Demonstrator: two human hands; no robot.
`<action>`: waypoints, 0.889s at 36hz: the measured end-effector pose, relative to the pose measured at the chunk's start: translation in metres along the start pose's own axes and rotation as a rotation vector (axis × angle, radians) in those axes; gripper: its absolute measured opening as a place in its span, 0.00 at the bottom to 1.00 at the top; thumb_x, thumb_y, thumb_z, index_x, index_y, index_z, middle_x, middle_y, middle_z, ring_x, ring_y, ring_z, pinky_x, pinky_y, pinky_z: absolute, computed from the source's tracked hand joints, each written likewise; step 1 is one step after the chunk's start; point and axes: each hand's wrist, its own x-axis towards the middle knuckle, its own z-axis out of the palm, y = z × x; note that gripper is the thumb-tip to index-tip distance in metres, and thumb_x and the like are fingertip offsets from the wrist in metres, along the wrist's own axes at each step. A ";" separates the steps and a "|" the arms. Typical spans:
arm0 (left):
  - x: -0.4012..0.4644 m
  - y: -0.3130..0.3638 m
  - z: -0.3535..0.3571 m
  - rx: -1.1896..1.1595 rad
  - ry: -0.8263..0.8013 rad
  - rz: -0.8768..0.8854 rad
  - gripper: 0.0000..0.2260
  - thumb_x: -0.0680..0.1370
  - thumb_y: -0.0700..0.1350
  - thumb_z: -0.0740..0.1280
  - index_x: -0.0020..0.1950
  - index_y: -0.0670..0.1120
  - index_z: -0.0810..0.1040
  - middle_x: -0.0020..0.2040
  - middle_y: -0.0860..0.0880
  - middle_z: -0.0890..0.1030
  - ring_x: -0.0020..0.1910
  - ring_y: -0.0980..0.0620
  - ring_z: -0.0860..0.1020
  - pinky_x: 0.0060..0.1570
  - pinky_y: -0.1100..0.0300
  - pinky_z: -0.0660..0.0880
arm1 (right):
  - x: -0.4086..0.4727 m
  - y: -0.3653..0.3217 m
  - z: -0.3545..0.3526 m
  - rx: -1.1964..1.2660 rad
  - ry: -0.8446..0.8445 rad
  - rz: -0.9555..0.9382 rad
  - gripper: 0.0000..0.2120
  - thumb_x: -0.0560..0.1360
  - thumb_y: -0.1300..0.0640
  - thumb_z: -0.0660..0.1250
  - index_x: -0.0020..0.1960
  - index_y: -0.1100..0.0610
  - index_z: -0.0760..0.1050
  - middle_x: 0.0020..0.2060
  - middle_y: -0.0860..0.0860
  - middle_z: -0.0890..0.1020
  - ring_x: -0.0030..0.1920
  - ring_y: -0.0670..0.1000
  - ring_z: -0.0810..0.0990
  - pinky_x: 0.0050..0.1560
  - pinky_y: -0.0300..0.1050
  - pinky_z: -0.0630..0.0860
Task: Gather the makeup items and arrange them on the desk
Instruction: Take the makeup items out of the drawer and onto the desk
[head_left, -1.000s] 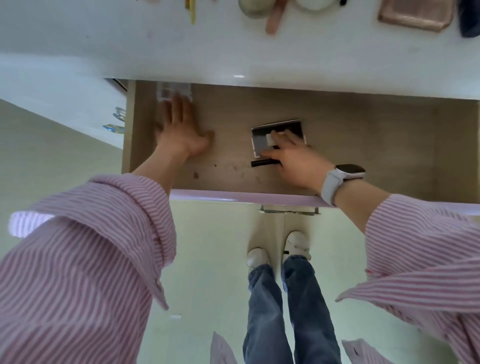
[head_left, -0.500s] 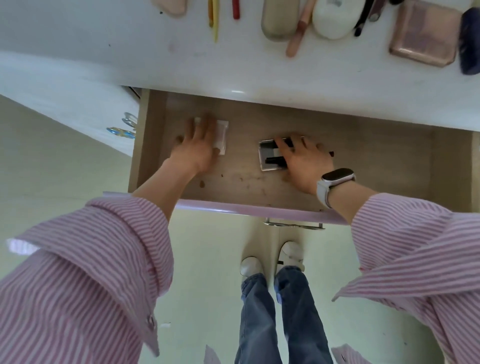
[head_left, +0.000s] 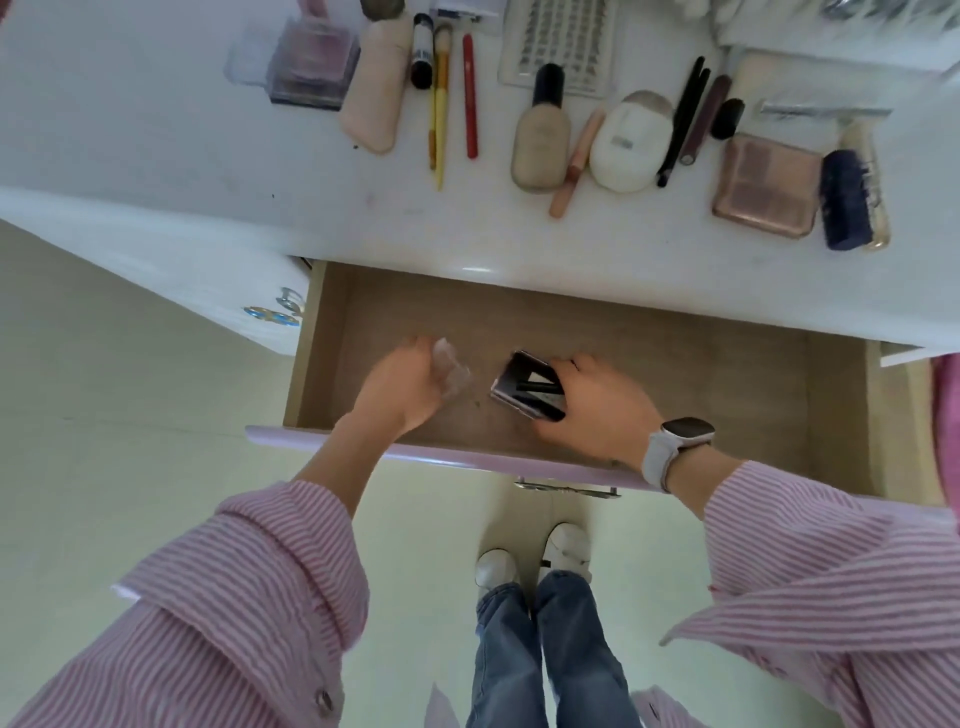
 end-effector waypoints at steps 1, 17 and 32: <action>-0.007 0.003 -0.004 -0.087 0.028 -0.024 0.11 0.79 0.43 0.60 0.60 0.41 0.71 0.51 0.45 0.77 0.46 0.47 0.76 0.44 0.57 0.70 | -0.005 -0.003 -0.008 0.031 -0.006 -0.006 0.26 0.69 0.43 0.65 0.64 0.53 0.68 0.55 0.53 0.74 0.56 0.54 0.71 0.49 0.47 0.72; -0.060 -0.003 -0.111 -0.866 0.515 -0.258 0.12 0.77 0.37 0.59 0.57 0.49 0.75 0.46 0.49 0.79 0.45 0.50 0.78 0.42 0.62 0.75 | 0.006 -0.067 -0.119 0.161 0.117 -0.157 0.29 0.72 0.42 0.64 0.67 0.53 0.62 0.57 0.51 0.71 0.59 0.52 0.69 0.52 0.48 0.72; 0.035 -0.066 -0.175 -0.536 0.477 -0.267 0.17 0.79 0.43 0.60 0.69 0.45 0.67 0.56 0.43 0.78 0.47 0.50 0.74 0.49 0.59 0.69 | 0.097 -0.142 -0.110 -0.036 0.208 -0.080 0.29 0.75 0.47 0.63 0.72 0.55 0.57 0.66 0.53 0.64 0.60 0.54 0.67 0.51 0.47 0.76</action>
